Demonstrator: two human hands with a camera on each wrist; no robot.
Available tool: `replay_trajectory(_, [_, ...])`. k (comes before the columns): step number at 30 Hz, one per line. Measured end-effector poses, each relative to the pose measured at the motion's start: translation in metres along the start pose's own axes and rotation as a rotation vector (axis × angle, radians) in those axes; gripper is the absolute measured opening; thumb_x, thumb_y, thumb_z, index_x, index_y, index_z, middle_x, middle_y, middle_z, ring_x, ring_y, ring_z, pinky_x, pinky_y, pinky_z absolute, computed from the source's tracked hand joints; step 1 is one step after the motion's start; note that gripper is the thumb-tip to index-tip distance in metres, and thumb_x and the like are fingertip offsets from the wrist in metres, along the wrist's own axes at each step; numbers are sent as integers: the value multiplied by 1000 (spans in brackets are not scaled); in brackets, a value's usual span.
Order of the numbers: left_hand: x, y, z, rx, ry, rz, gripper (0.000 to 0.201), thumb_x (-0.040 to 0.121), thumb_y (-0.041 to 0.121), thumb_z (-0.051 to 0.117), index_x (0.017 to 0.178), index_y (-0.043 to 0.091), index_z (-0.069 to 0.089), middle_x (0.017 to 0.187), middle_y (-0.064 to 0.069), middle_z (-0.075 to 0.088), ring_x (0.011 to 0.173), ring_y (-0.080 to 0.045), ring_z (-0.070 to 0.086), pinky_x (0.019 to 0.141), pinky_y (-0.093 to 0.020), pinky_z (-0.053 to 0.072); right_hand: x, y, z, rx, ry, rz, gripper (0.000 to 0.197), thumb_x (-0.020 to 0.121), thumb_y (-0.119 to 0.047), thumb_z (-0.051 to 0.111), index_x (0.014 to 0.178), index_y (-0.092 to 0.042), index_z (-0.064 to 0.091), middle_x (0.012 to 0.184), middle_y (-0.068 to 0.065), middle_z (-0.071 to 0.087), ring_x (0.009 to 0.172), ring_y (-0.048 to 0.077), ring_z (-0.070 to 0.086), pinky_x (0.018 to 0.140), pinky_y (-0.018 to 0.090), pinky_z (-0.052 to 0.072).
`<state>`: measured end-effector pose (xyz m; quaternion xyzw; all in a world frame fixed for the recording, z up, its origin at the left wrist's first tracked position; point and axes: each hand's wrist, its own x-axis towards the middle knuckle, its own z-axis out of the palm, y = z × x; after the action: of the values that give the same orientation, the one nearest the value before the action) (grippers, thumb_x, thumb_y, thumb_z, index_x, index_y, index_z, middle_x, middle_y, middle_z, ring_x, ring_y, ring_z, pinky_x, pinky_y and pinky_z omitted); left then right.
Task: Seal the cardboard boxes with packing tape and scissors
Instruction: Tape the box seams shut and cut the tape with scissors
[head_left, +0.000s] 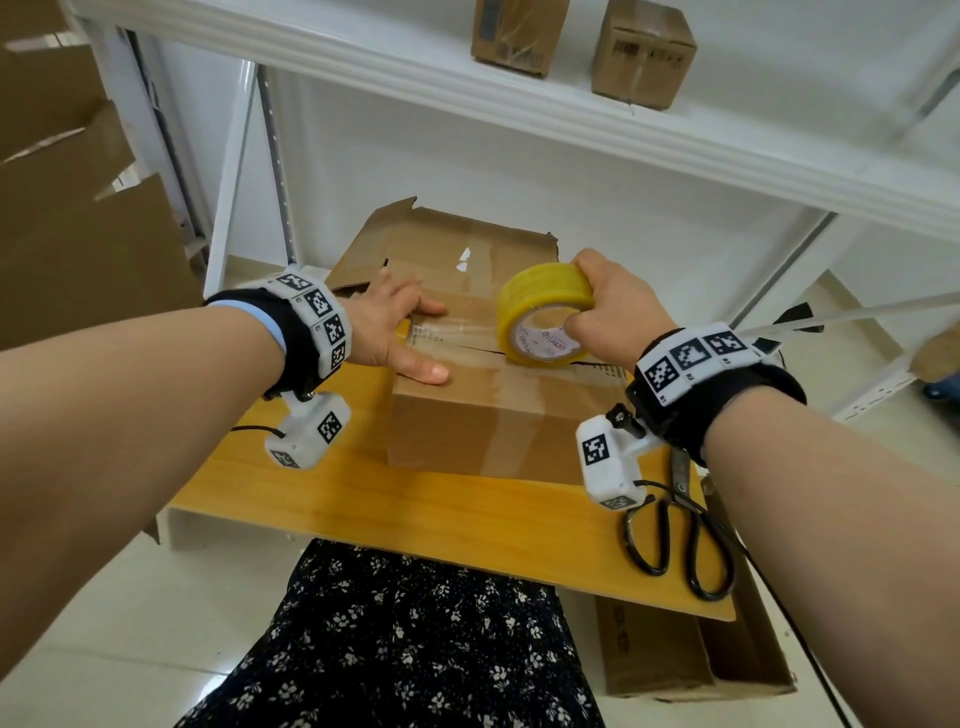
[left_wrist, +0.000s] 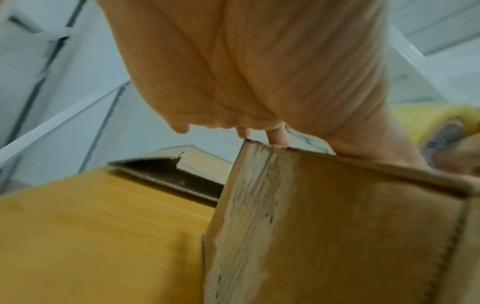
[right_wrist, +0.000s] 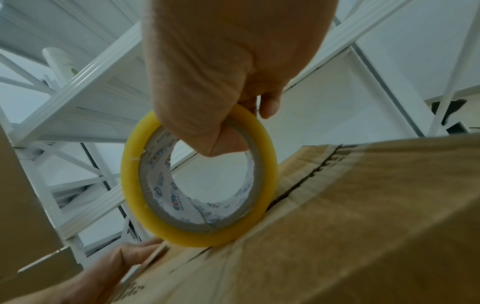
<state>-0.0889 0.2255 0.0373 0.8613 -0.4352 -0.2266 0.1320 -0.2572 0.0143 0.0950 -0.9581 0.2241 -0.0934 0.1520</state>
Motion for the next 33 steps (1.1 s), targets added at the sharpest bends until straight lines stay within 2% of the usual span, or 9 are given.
replay_trajectory(2, [1,6,-3,191,33,49,112,54,86,55,148,35,25,161,12,-4,147,-22,-17,118,-55,-3,0,0,0,-11,8,2,34,78,-4,59,105,-18,44,88,11,55,79,32,58,62,36,49])
replay_trajectory(5, [1,11,-7,322,47,101,105,59,88,49,143,28,32,160,9,12,149,-16,-11,119,-49,-8,-1,0,1,-16,22,1,35,76,-4,59,104,-19,44,90,12,55,80,33,59,64,38,51])
replay_trajectory(8, [-3,17,-10,363,72,122,97,65,86,51,140,28,32,154,7,29,148,-13,6,119,-44,-6,0,0,3,-10,35,-2,36,76,-1,58,107,-17,45,92,13,55,80,33,58,62,34,46])
replay_trajectory(11, [-9,19,-7,287,140,148,103,65,81,57,145,32,16,149,8,40,141,-16,32,120,-44,-4,0,0,2,6,36,-2,37,77,1,57,109,-13,47,93,14,55,81,32,58,60,32,44])
replay_trajectory(15, [-12,15,-2,234,181,142,75,65,80,58,113,33,25,145,10,47,133,-13,44,120,-47,-4,-2,1,2,9,38,0,36,77,-1,59,108,-13,46,92,14,55,80,32,58,59,32,45])
replay_trajectory(19, [-16,12,5,285,159,138,53,79,74,49,105,29,38,153,10,33,144,-11,25,120,-48,-6,-5,1,1,6,56,0,37,77,-2,58,109,-14,47,94,13,55,80,31,57,64,34,48])
replay_trajectory(22, [-18,13,10,342,152,139,57,85,72,41,119,27,39,156,8,26,148,-12,13,120,-48,-7,-6,1,2,-16,57,-7,37,77,-3,58,110,-14,47,95,12,55,80,30,57,66,35,49])
replay_trajectory(25, [-20,19,10,391,129,115,75,87,71,35,143,21,25,154,7,30,150,-15,-2,119,-48,-8,-6,1,1,-20,59,-6,37,76,-3,58,109,-15,47,94,12,54,80,30,57,66,36,50])
replay_trajectory(33, [-21,24,11,591,82,96,66,91,69,19,140,26,32,162,2,9,149,-20,-10,118,-54,-8,-6,-1,2,-29,44,-35,37,76,-4,59,110,-16,47,94,10,53,80,29,57,66,38,52])
